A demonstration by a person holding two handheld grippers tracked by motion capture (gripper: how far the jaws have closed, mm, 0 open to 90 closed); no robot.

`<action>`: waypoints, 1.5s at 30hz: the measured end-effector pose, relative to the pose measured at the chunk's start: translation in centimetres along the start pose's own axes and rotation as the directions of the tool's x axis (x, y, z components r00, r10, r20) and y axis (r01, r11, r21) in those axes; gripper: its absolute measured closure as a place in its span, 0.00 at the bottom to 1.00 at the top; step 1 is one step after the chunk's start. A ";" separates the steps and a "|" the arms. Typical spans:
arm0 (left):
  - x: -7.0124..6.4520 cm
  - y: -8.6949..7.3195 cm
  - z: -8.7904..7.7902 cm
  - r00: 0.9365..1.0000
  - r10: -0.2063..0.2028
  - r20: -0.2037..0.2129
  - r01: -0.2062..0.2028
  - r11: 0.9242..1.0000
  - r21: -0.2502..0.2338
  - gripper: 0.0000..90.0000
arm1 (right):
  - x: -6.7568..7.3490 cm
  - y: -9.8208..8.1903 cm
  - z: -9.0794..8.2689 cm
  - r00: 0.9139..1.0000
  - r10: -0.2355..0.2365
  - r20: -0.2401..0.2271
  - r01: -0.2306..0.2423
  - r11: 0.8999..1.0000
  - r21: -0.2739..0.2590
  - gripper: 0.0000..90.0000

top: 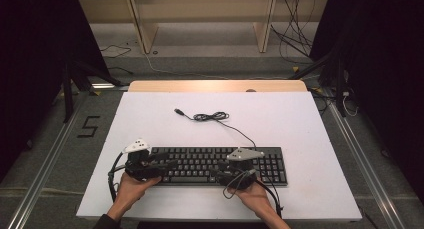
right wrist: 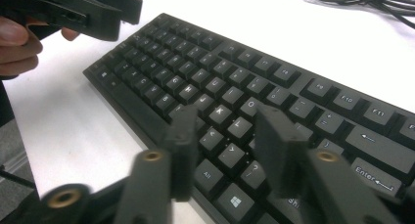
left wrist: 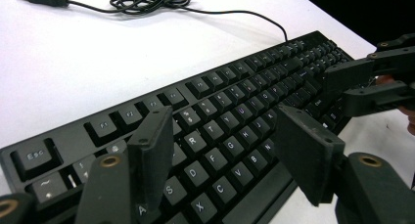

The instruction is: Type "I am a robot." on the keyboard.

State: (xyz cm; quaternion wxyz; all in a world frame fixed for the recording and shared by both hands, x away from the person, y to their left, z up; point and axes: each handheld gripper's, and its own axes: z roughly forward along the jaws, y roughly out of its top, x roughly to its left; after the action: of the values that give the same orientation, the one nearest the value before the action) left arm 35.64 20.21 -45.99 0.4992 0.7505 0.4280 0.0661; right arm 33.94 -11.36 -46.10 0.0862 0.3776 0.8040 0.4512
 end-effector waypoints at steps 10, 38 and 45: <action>0.2 -0.7 -0.9 1.000 -0.010 -0.003 0.010 1.000 -0.011 0.39 | -0.1 0.0 0.9 1.000 -0.013 0.000 0.013 0.999 0.033 0.91; -0.5 -1.3 -1.4 1.000 0.012 0.012 -0.012 0.999 -0.036 0.35 | -0.3 -0.5 2.2 1.000 -0.024 0.014 0.022 0.995 0.096 0.96; -0.5 -1.3 -1.4 1.000 0.021 0.012 -0.020 0.999 -0.035 0.35 | -0.3 -0.6 2.3 1.000 -0.027 0.013 0.025 0.995 0.100 0.97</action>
State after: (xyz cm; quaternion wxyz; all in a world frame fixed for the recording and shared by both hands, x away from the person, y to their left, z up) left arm 33.78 21.00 -46.21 0.5140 0.7465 0.4159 0.0741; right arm 34.94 -10.21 -47.96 0.0790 0.3743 0.8297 0.4064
